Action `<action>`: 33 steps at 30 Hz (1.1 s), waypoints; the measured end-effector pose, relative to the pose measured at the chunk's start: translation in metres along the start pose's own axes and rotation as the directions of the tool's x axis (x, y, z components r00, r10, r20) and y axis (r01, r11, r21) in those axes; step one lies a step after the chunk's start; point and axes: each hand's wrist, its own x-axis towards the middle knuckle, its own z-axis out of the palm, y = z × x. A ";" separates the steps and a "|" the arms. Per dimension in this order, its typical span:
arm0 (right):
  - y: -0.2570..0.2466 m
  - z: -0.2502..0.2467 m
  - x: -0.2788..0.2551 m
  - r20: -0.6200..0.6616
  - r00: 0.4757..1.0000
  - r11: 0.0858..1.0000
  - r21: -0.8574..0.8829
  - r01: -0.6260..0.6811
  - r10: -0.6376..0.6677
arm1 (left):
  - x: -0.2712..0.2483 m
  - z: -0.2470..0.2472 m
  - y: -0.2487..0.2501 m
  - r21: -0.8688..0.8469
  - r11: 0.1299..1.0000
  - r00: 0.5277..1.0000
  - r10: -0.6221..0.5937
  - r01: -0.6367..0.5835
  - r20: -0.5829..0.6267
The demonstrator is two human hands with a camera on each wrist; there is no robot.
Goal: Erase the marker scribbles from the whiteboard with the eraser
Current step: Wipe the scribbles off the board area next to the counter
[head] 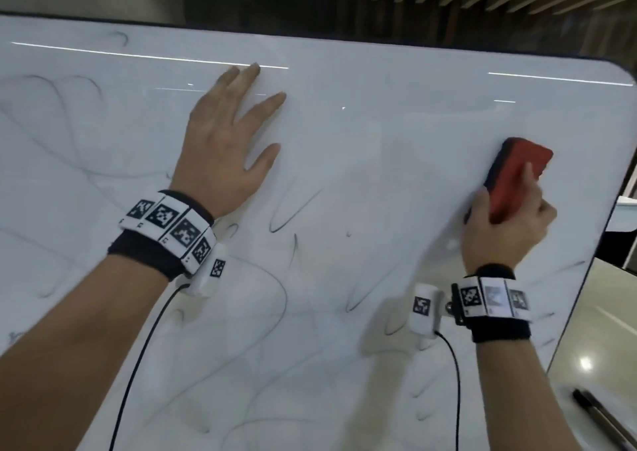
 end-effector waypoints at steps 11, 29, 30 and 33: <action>-0.028 0.018 -0.046 0.258 0.886 0.916 -0.008 0.400 -0.385 | -0.006 0.015 -0.002 0.096 0.995 0.995 -0.031 0.022 0.097; -0.059 0.039 -0.112 0.315 0.894 0.941 -0.003 0.338 -0.320 | -0.003 0.003 -0.008 0.179 0.983 0.981 0.010 -0.045 0.192; -0.061 0.039 -0.130 0.424 0.776 0.860 0.017 0.509 -0.467 | -0.003 0.002 -0.009 0.168 0.984 0.980 0.016 -0.051 0.201; -0.055 0.037 -0.135 0.558 0.489 0.634 0.088 0.768 -0.670 | 0.000 -0.012 -0.018 0.082 0.994 0.971 0.056 -0.077 0.234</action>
